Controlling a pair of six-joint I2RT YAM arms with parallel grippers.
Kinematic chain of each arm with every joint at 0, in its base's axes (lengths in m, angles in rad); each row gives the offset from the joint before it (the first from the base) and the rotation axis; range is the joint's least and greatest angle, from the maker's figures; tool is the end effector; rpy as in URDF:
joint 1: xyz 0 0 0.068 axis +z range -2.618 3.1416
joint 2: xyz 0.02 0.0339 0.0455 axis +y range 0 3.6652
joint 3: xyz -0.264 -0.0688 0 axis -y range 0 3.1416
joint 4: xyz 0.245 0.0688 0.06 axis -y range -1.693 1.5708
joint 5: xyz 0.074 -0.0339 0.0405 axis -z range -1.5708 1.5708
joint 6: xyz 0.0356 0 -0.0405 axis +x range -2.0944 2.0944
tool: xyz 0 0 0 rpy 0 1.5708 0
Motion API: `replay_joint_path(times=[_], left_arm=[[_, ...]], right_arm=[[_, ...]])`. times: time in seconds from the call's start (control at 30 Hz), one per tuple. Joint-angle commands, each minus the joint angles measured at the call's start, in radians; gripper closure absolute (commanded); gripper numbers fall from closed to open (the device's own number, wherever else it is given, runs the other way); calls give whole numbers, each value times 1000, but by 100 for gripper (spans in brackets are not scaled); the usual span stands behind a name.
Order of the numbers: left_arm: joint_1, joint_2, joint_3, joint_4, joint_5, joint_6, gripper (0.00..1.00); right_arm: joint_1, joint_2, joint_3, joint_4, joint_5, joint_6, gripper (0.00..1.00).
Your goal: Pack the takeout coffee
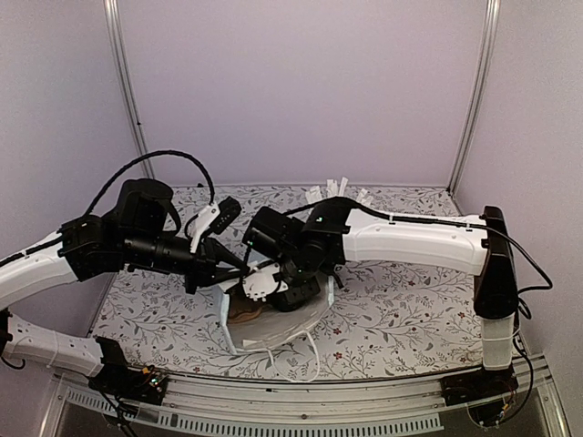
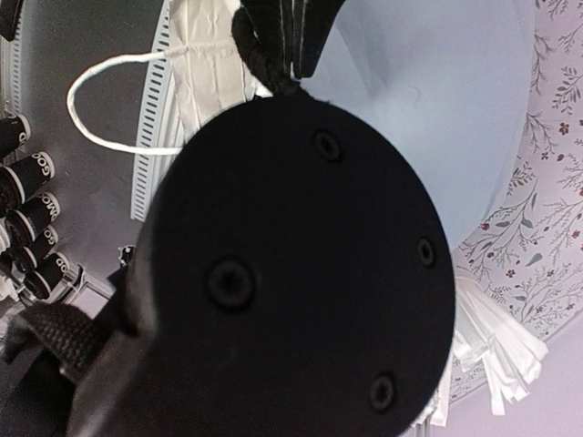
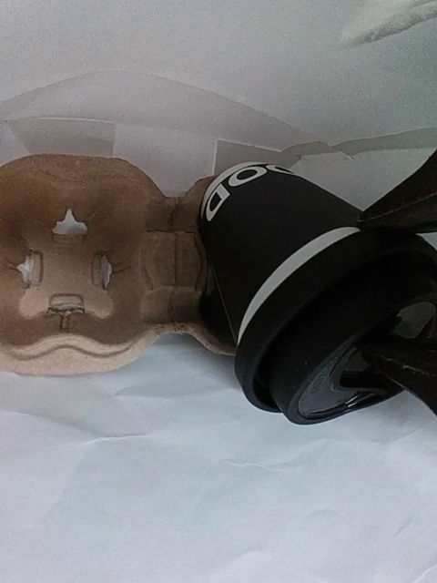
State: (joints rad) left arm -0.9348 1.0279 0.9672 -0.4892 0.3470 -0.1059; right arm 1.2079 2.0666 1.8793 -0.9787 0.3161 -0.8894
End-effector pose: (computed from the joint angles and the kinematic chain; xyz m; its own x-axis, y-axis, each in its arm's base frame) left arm 0.1230 -0.1869 0.3284 -0.4068 0.3837 -0.8290 0.8907 0.3679 -0.2668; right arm 0.1665 0.4074 0.2599 0.4509 -0.8922 -0.0261 -0.7857 -0.3828 -0.4859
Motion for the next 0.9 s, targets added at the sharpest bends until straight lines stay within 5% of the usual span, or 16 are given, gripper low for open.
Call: replay_joint_path(times=[0.0,0.33,0.63,0.87], left_arm=[[1,6,2,13,-28,5,100],[7,1,27,-1,-282,-29,100],[15,-4,31,-3,-383,-51,100],[90,4,44,-40,-415,-74,100]], right_arm=[[10,-40,72,-113,-70,51,67],[81,-123,165,-262,-280,120,70],[111,-219,286,-338,-502,113,69],[112,-341,357,-355,-538,109,68]])
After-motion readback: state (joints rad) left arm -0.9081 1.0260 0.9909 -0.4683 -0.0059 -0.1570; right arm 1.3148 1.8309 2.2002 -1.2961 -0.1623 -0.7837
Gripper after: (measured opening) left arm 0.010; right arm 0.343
